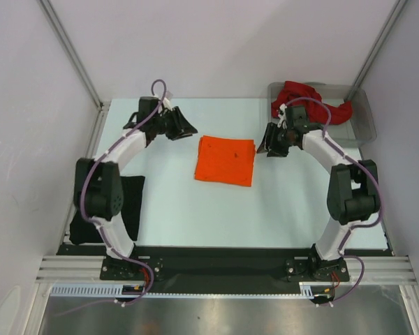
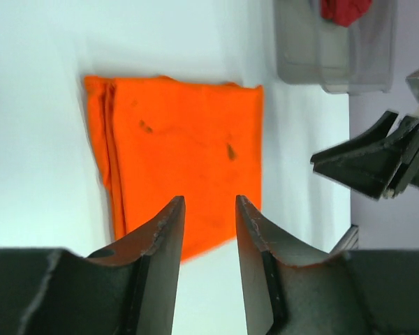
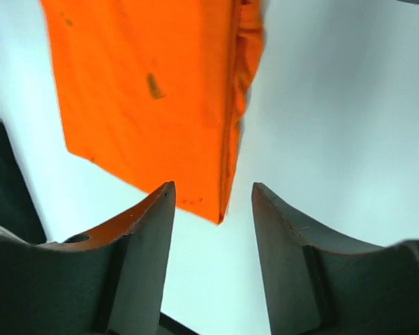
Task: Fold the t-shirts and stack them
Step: Fold the tshirt, then neatly place the folded tshirt to the corner
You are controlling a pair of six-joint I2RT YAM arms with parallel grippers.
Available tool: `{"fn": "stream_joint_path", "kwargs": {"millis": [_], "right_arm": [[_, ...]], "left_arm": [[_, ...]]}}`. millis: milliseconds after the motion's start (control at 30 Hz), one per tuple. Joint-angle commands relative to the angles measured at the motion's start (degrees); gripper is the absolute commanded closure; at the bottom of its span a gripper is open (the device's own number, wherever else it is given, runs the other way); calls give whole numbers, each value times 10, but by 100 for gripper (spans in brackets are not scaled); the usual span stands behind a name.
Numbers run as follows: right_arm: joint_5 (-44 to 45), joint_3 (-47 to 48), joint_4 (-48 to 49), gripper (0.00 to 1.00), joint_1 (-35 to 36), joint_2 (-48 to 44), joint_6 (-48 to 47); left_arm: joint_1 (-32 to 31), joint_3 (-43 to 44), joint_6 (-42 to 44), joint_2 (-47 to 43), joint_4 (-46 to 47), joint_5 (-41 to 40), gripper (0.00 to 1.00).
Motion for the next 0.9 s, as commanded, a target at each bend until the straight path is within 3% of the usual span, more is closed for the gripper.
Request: {"fn": "stream_joint_path", "kwargs": {"millis": [0,133,167,233,267,533,600,733,867], "right_arm": [[53,27,-49,45,31,-47,-46],[113,49,-56,32,115,-54,-82],[128,54,-57,28,157,-55,-96],[167,68,-58,25,196,-57,-136],[178,69,-50,24,237,-60,-150],[342,-47,121,18,434,-73,-441],[369,-64,153,18,476,-58,-498],[404,-68,167,20,499,-11,-571],[428,-73,183,27,500,20,-614]], "left_arm": [[5,-60,44,-111,-63,-56,59],[9,-153,20,-220,-76,-76,56],[11,-189,13,-235,-78,-76,39],[18,-222,0,-271,-83,-81,24],[21,-250,0,-306,-90,-90,21],[76,-359,-62,-469,-126,-108,10],[84,-384,-87,-514,-126,-114,0],[99,-392,-85,-540,-149,-150,0],[105,-334,-68,-504,-247,-220,0]]}}
